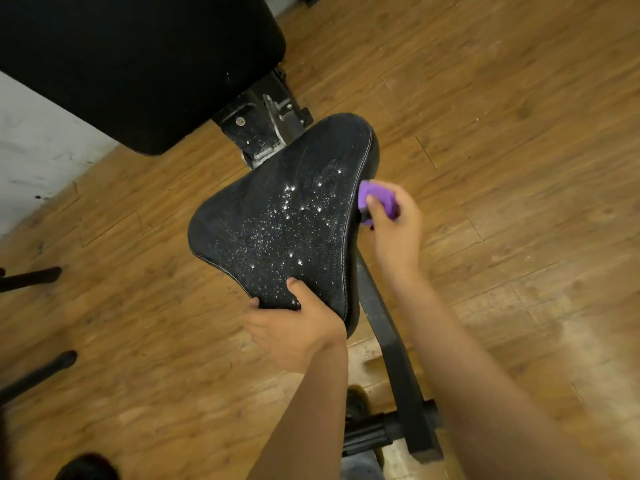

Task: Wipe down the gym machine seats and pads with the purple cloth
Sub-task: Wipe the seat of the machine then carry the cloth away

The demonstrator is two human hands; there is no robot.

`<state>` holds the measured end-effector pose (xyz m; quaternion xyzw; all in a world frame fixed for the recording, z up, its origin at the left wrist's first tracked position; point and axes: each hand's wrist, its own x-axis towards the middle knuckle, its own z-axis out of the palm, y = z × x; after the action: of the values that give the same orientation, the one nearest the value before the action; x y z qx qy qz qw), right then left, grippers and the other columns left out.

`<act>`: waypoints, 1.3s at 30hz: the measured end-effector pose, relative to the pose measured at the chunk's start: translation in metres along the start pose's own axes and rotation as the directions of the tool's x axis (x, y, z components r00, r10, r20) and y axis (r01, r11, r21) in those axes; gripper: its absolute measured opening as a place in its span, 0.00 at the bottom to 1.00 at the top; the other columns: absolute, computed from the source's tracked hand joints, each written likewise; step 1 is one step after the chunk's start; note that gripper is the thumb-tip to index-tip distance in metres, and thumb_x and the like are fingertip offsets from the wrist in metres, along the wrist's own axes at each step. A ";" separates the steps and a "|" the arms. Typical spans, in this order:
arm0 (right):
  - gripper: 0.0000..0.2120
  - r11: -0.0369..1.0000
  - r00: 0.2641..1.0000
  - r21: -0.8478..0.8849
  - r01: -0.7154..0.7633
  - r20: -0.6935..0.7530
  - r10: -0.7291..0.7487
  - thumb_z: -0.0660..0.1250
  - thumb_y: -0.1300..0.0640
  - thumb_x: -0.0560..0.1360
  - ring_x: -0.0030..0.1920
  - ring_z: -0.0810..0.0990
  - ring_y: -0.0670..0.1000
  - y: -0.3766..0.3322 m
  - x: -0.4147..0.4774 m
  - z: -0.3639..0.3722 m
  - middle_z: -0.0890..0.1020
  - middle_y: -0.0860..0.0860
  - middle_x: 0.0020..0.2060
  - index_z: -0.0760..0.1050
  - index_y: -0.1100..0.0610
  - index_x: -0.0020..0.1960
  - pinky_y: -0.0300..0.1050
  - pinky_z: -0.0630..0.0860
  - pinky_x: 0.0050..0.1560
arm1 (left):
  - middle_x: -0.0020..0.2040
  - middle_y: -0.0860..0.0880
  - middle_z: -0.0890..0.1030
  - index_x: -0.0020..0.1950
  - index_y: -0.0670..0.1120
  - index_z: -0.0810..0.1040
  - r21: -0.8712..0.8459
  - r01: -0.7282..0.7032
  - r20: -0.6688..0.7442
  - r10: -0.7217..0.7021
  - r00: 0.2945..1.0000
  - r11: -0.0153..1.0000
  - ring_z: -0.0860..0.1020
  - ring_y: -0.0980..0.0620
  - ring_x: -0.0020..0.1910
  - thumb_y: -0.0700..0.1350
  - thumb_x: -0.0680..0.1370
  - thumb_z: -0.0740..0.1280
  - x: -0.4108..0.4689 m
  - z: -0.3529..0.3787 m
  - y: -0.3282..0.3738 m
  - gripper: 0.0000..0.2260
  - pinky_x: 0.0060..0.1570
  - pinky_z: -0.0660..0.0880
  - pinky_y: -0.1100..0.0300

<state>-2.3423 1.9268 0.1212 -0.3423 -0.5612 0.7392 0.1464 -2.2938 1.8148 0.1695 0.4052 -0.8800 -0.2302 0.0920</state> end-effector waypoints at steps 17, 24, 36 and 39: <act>0.17 0.976 0.989 -0.178 0.126 0.103 -0.109 0.62 0.66 0.73 0.38 0.77 0.43 -0.026 0.093 -0.005 0.81 0.41 0.39 0.79 0.43 0.41 0.43 0.77 0.37 | 0.61 0.46 0.73 0.66 0.43 0.67 -0.009 -0.013 0.000 0.013 1.000 1.000 0.74 0.42 0.59 0.61 0.70 0.58 0.000 0.000 0.000 0.31 0.54 0.72 0.42; 0.18 0.905 0.900 -0.401 0.144 0.433 0.049 0.56 0.70 0.76 0.35 0.72 0.45 -0.050 0.168 0.010 0.77 0.49 0.37 0.74 0.49 0.40 0.36 0.70 0.34 | 0.61 0.45 0.73 0.66 0.43 0.66 -0.020 0.006 -0.001 -0.006 1.000 1.000 0.73 0.41 0.59 0.59 0.71 0.59 -0.004 0.000 0.003 0.29 0.49 0.70 0.45; 0.09 1.000 0.958 -0.030 0.000 0.288 0.009 0.62 0.68 0.78 0.47 0.79 0.48 -0.006 0.016 -0.025 0.80 0.52 0.49 0.75 0.54 0.46 0.38 0.78 0.40 | 0.60 0.45 0.73 0.65 0.42 0.67 -0.046 -0.002 0.014 0.003 1.000 0.999 0.73 0.41 0.58 0.59 0.70 0.59 -0.004 -0.003 0.004 0.30 0.52 0.69 0.46; 0.10 0.998 0.950 -0.050 -0.032 0.309 0.046 0.64 0.66 0.78 0.48 0.80 0.47 0.006 -0.048 -0.034 0.82 0.49 0.47 0.77 0.52 0.48 0.48 0.80 0.47 | 0.58 0.43 0.75 0.64 0.40 0.70 -0.108 -0.015 -0.020 0.013 1.000 0.994 0.72 0.41 0.59 0.58 0.70 0.61 -0.003 -0.001 0.005 0.29 0.53 0.63 0.52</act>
<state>-2.2833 1.9208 0.1276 -0.2361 -0.5866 0.7739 0.0342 -2.2947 1.8198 0.1730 0.3957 -0.8681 -0.2730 0.1237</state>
